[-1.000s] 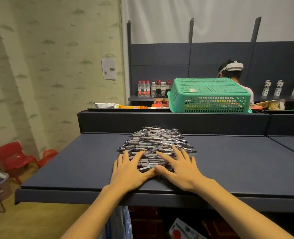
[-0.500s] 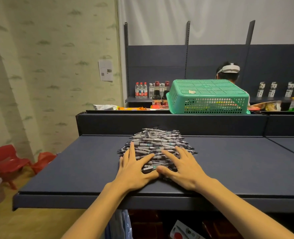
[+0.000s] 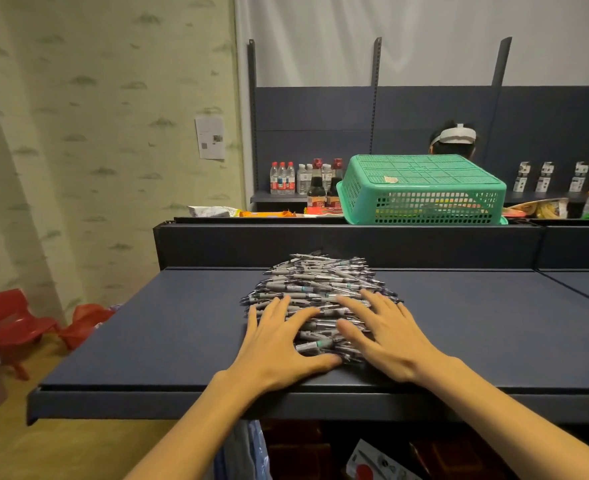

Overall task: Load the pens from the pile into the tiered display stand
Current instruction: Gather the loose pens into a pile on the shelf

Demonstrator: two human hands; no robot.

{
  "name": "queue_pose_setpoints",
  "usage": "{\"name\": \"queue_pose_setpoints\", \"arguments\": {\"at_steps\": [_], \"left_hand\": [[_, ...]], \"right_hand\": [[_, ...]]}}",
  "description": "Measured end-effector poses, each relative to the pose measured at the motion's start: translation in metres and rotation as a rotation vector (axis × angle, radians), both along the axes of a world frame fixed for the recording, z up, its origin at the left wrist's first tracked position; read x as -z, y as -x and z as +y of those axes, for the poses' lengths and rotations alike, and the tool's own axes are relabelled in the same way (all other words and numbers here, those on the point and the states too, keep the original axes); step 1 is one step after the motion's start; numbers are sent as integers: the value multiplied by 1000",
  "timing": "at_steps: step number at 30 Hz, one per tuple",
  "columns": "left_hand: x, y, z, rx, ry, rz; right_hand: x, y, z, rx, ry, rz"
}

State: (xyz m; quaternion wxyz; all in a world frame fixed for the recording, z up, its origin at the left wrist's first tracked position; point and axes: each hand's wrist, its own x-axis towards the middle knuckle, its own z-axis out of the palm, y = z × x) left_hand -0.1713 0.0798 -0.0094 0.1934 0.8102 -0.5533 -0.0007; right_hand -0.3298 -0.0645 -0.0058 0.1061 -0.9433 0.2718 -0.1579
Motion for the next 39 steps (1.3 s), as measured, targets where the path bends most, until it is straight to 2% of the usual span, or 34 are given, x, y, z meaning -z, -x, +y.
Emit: {"name": "queue_pose_setpoints", "arguments": {"at_steps": [3,6,14,22,29,32,34,36,39], "left_hand": [[-1,5,-8,-48,10,-18],[1,4,-8,-10,15,-11],[6,-2,8,31,51,-32],[-1,0,7,35,3,21],[-11,-32,-11,-178,180,84],[-13,-64,-29,-293,166,144],[-13,-78,-40,-332,104,246],[-11,-83,-52,-295,54,331],[-8,-84,-65,-229,109,425]], "right_hand": [[1,0,-12,61,-3,-80],[-2,3,-22,98,-5,-132],[-8,4,-70,162,-36,-189],[-3,-11,-102,149,-87,-174],[8,-24,-121,137,-98,-105],[11,-29,-125,177,-100,-21],[11,-32,-124,201,-116,40],[9,-36,-121,209,-134,81],[8,-49,-118,124,-191,26]]}}
